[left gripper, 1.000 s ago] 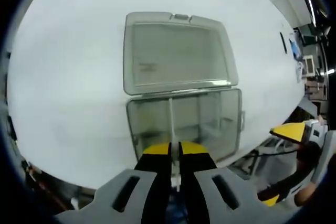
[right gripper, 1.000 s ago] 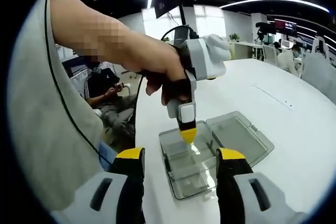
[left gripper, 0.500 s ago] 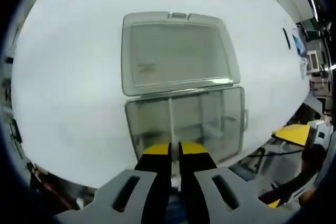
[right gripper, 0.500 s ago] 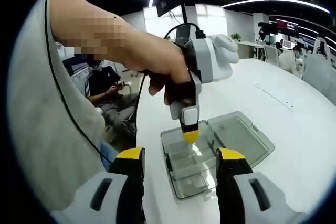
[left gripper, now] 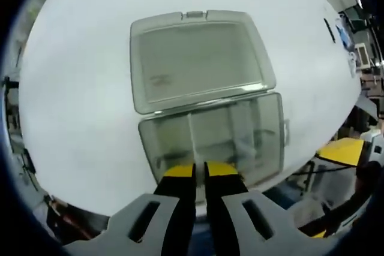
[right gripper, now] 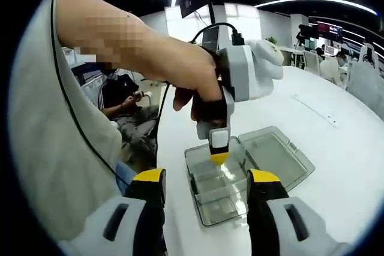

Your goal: Insert the divider into the dual guide fixture by aligning both edges with the guide slots and pushing it downward to the bottom, including one-sided entry, uneven engagement, binding, and posture correction.

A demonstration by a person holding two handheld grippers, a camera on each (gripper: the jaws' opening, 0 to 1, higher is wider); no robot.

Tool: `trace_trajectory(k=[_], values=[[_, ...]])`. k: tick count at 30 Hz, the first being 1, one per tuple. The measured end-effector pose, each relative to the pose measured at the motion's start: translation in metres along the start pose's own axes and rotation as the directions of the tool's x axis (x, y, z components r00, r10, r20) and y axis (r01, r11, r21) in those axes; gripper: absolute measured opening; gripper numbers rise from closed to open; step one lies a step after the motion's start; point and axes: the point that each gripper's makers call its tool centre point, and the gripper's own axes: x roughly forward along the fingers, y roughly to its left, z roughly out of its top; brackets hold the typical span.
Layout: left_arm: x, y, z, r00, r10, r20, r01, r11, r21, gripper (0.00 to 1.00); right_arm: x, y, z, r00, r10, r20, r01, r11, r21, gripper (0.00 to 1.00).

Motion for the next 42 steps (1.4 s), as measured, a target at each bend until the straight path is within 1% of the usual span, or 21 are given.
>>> trace_trajectory(k=[10,17,26,37,42], values=[[0.005,-0.001,-0.001,0.999,0.051,-0.012,-0.050,0.997,0.065,0.02,-0.003,-0.002,-0.002,1.000,-0.004,-0.005,0.005,1.000,0.004,0.51],[0.009,0.000,-0.001,0.998,0.067,-0.017,-0.066,0.994,0.084,0.02,-0.003,-0.003,-0.005,1.000,-0.007,-0.010,0.007,1.000,0.012,0.51],[0.014,0.001,-0.001,0.997,0.082,-0.012,-0.081,0.991,0.106,0.02,-0.002,-0.005,-0.001,1.000,-0.011,0.000,0.011,1.000,0.015,0.51],[0.021,0.001,-0.001,0.996,0.088,-0.013,-0.086,0.990,0.109,0.02,-0.002,-0.006,-0.006,1.000,-0.013,-0.008,0.013,1.000,0.024,0.51],[0.022,0.002,-0.001,0.997,0.075,-0.002,-0.074,0.991,0.111,0.03,-0.003,-0.007,-0.005,1.000,-0.015,-0.006,0.015,1.000,0.024,0.51]])
